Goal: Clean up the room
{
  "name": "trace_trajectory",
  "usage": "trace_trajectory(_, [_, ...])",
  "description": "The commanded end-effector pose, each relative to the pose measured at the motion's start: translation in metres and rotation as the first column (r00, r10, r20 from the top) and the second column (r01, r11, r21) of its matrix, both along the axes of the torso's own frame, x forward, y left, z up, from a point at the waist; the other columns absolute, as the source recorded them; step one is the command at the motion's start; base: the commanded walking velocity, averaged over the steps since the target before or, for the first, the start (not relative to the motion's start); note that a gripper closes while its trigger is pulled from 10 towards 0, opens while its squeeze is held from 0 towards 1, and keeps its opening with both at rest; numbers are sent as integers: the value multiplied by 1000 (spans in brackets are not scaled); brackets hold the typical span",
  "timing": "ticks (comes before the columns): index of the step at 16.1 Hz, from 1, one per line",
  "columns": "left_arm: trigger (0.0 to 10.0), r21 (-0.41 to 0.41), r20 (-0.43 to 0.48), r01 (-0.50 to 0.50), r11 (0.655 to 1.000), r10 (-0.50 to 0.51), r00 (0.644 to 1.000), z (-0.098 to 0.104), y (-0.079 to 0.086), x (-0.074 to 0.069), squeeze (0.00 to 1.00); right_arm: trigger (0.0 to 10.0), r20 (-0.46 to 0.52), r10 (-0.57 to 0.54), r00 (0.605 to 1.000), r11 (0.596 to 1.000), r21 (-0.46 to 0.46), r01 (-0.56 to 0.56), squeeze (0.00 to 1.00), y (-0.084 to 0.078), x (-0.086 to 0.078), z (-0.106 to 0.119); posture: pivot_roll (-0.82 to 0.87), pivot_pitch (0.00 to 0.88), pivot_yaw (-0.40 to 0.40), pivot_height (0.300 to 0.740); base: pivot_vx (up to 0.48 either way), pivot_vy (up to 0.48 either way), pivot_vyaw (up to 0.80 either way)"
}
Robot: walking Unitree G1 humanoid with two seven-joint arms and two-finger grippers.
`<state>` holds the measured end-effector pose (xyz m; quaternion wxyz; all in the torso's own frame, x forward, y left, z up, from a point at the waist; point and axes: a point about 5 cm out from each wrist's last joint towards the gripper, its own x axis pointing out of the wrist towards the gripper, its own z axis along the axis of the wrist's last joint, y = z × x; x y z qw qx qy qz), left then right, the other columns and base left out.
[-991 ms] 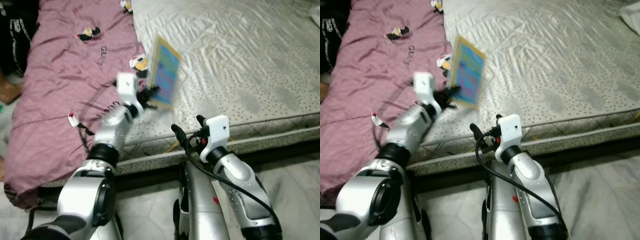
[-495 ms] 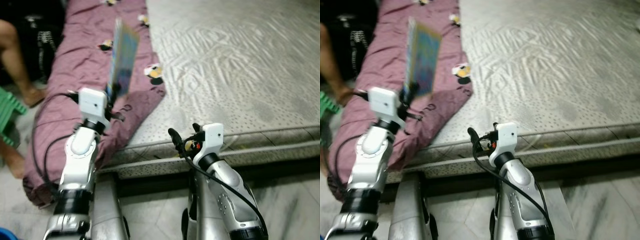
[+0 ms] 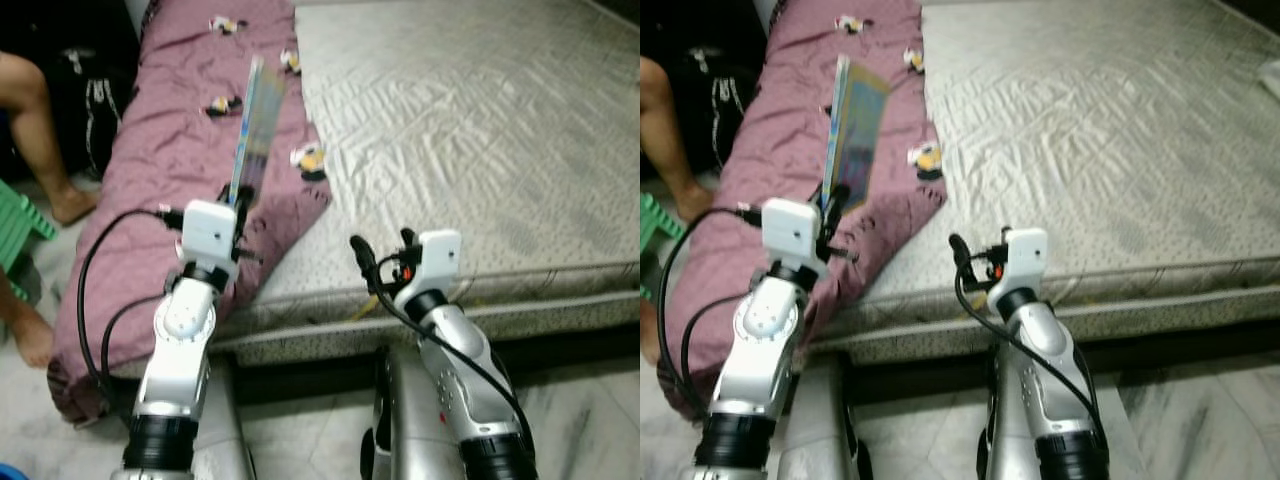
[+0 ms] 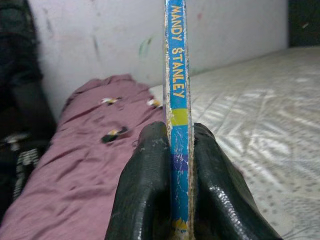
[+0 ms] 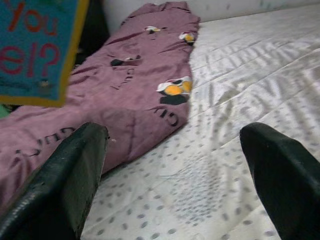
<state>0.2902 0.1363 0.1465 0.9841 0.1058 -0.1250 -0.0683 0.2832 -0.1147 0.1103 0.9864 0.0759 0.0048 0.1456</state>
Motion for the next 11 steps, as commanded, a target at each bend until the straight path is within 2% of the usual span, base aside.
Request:
trace_trajectory(1, [10000,23,46,-40,999,39,998,10,1,-2,0,10000,26,-33,999,999,-1,33,0,-4,4,5,6,23,6,586,0,0,0])
trace_trajectory(5, [10000,35,7,-62,997,62,998,1,-4,-10,0,10000,44,-86,995,996,-18,87,0,-15,9,9,4,32,-2,636,0,0,0])
trace_trajectory(7, [10000,8,-26,-86,996,86,996,-6,-2,-13,0,10000,54,-110,992,993,-31,112,0,-18,11,11,6,25,-5,661,0,0,0])
trace_trajectory(8, [10000,12,-42,-94,996,94,995,-10,-1,-16,0,10000,72,-151,986,987,-41,155,0,-23,14,14,7,20,-6,676,0,0,0])
trace_trajectory(10, [10000,31,-59,-84,996,86,995,-15,-2,-20,0,10000,88,-196,977,978,-51,201,0,-29,18,18,3,15,-6,701,0,0,0])
trace_trajectory(11, [10000,16,-78,-81,997,82,994,-17,-2,-20,0,10000,89,-201,976,977,-52,206,0,-31,19,19,1,13,-5,711,0,0,0])
